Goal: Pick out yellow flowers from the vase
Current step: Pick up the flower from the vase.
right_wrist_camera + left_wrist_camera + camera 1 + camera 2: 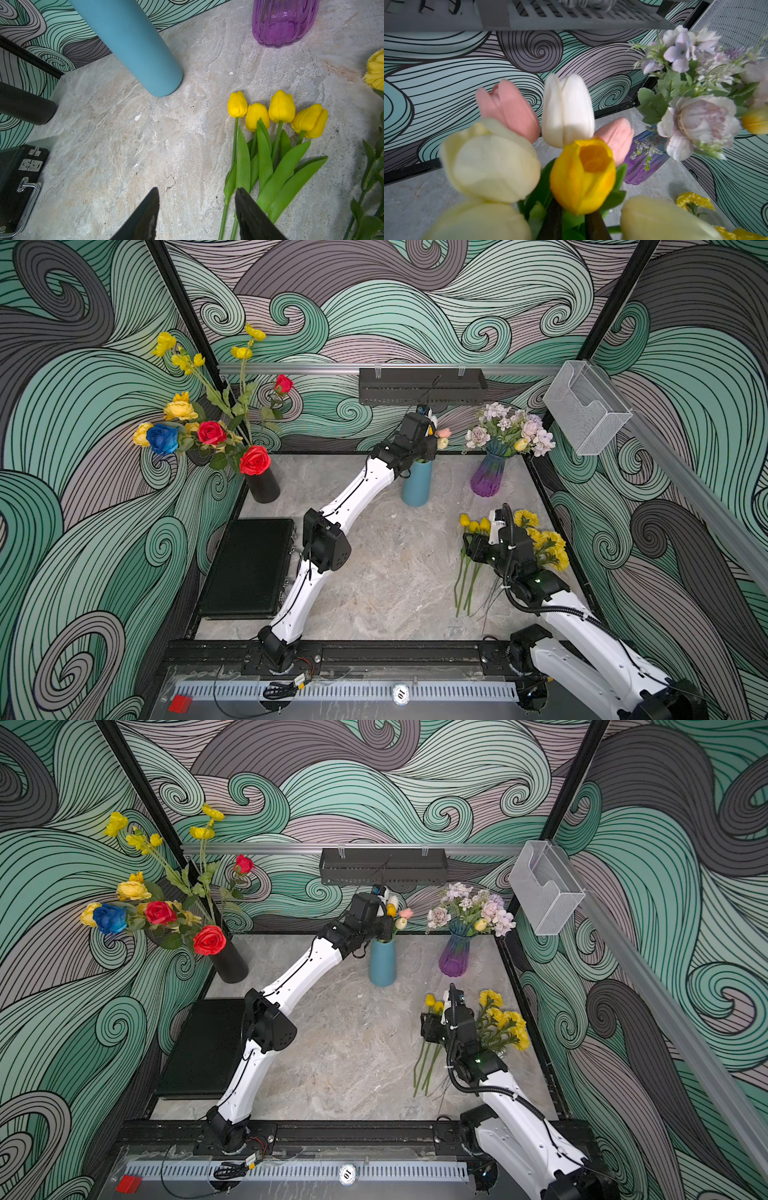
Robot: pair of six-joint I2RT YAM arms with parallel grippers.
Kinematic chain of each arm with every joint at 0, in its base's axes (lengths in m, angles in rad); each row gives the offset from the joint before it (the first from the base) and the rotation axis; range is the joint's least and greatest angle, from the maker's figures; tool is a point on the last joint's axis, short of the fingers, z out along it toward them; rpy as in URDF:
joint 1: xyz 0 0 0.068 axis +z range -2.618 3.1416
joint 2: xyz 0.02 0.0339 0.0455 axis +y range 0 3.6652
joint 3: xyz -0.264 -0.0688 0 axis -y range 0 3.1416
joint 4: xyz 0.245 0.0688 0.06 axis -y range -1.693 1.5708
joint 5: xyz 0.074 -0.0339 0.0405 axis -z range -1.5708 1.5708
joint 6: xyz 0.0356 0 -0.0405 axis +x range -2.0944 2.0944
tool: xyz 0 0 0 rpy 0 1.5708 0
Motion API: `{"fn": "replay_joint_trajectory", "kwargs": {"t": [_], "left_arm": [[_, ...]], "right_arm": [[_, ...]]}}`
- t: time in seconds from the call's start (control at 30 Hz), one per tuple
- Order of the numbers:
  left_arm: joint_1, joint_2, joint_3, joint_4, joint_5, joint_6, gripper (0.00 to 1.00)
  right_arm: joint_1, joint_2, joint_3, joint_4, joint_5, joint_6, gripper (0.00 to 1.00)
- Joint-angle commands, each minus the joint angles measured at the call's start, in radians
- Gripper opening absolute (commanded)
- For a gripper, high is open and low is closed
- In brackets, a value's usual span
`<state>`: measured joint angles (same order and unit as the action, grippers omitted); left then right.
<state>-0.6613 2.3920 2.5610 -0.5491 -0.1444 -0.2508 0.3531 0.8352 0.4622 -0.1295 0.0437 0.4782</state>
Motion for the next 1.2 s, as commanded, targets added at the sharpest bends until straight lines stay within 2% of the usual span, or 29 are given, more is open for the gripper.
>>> {"fn": "replay_joint_trajectory", "kwargs": {"t": [0.0,0.1,0.33,0.73,0.93,1.17], "left_arm": [[0.003,0.025,0.008,0.006,-0.06,0.029,0.19],[-0.006,0.018,-0.003,0.011,-0.102,0.044,0.16],[-0.016,-0.017,-0.064,0.061,-0.15,0.05,0.15],[-0.017,-0.034,-0.079,0.105,-0.105,0.045,0.2],[-0.016,-0.026,-0.079,0.136,-0.117,0.048,0.21],[-0.016,-0.031,-0.078,0.151,-0.117,0.056,0.14]], "right_arm": [[-0.006,-0.014,-0.019,0.02,-0.009,-0.004,0.59],[-0.006,-0.011,-0.019,0.023,-0.011,-0.004,0.59],[-0.006,-0.008,-0.019,0.028,-0.015,-0.001,0.59],[-0.006,0.008,-0.019,0.039,-0.025,0.001,0.59],[-0.006,0.01,-0.015,0.04,-0.028,0.0,0.59],[-0.006,0.012,-0.014,0.038,-0.03,-0.004,0.59]]}}
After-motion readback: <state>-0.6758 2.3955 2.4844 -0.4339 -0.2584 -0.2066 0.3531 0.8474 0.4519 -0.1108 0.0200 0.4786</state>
